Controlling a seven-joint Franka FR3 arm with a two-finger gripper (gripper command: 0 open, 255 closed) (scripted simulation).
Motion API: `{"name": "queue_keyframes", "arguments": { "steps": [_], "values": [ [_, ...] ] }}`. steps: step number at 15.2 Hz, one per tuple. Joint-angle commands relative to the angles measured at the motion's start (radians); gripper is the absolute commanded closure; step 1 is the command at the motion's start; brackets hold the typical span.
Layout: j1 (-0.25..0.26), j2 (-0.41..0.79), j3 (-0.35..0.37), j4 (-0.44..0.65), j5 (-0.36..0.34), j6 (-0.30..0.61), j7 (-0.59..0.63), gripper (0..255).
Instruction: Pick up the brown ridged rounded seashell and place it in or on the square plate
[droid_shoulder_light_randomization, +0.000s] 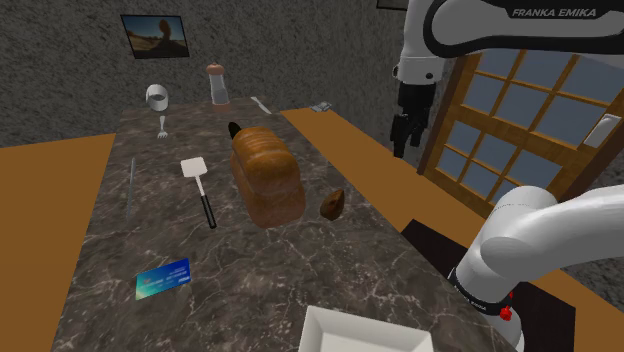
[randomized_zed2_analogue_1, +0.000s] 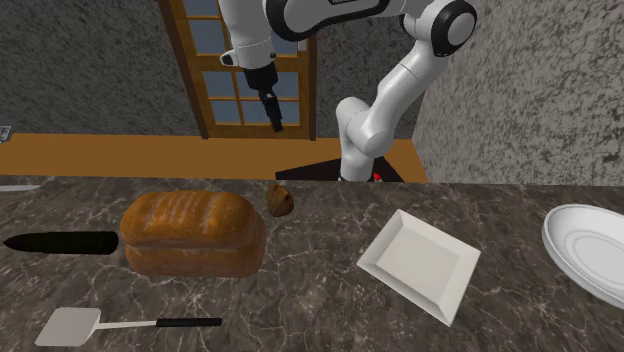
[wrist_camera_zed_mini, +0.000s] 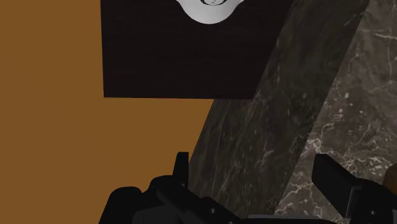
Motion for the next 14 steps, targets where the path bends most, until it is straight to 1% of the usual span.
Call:
{"name": "queue_keyframes", "arguments": {
  "steps": [1, 7, 14],
  "values": [
    [0.000, 0.000, 0.000, 0.000, 0.000, 0.000, 0.000, 0],
    [-0.005, 0.027, 0.120, -0.027, 0.192, 0.035, 0.294, 0],
    [-0.011, 0.126, 0.258, -0.005, 0.403, 0.142, 0.616, 0]
  ]
}}
